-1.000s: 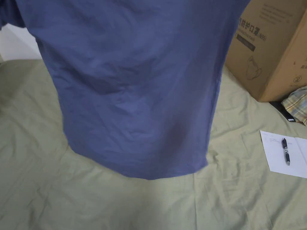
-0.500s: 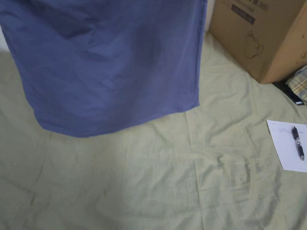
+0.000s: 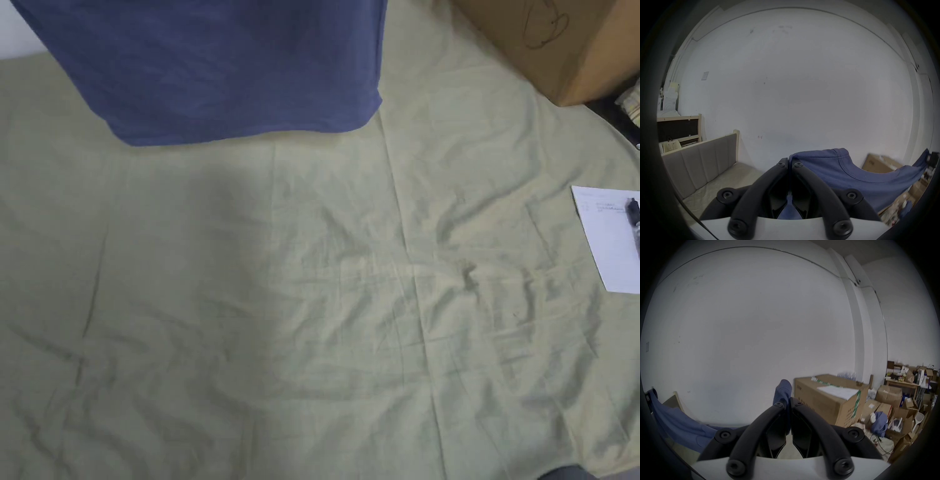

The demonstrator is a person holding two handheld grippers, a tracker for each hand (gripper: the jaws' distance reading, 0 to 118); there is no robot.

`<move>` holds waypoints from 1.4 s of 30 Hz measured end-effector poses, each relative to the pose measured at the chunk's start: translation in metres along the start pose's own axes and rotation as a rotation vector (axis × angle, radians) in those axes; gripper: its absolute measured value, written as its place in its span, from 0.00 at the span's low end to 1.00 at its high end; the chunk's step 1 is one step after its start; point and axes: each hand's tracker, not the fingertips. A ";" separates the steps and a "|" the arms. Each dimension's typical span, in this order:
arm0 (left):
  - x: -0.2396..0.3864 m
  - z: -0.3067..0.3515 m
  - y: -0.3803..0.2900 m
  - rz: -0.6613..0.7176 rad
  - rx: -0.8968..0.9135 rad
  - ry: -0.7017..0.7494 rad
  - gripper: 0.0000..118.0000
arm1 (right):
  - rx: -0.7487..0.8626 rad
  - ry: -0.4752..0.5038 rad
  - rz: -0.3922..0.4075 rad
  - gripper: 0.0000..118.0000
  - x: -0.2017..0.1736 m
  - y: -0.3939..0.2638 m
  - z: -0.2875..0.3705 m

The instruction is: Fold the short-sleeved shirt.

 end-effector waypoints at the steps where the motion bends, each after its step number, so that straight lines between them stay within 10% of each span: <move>1: -0.003 0.004 -0.011 -0.026 -0.025 0.009 0.00 | -0.025 0.013 0.008 0.01 0.003 -0.011 0.002; 18: -0.115 0.175 -0.262 -0.122 -0.428 0.022 0.00 | -0.511 0.229 -0.260 0.01 0.100 -0.315 0.140; 31: -0.156 0.287 -0.420 -0.223 -0.725 0.100 0.01 | -0.841 0.271 -0.026 0.02 0.149 -0.493 0.242; 35: -0.160 0.303 -0.428 -0.318 -0.783 0.146 0.38 | -0.847 0.280 -0.054 0.07 0.158 -0.498 0.253; 39: -0.178 0.317 -0.413 -0.215 -0.731 0.188 0.97 | -0.804 0.266 -0.001 0.81 0.166 -0.486 0.251; 42: -0.185 0.326 -0.384 -0.122 -0.618 0.173 1.00 | -0.664 0.277 0.077 0.86 0.165 -0.458 0.258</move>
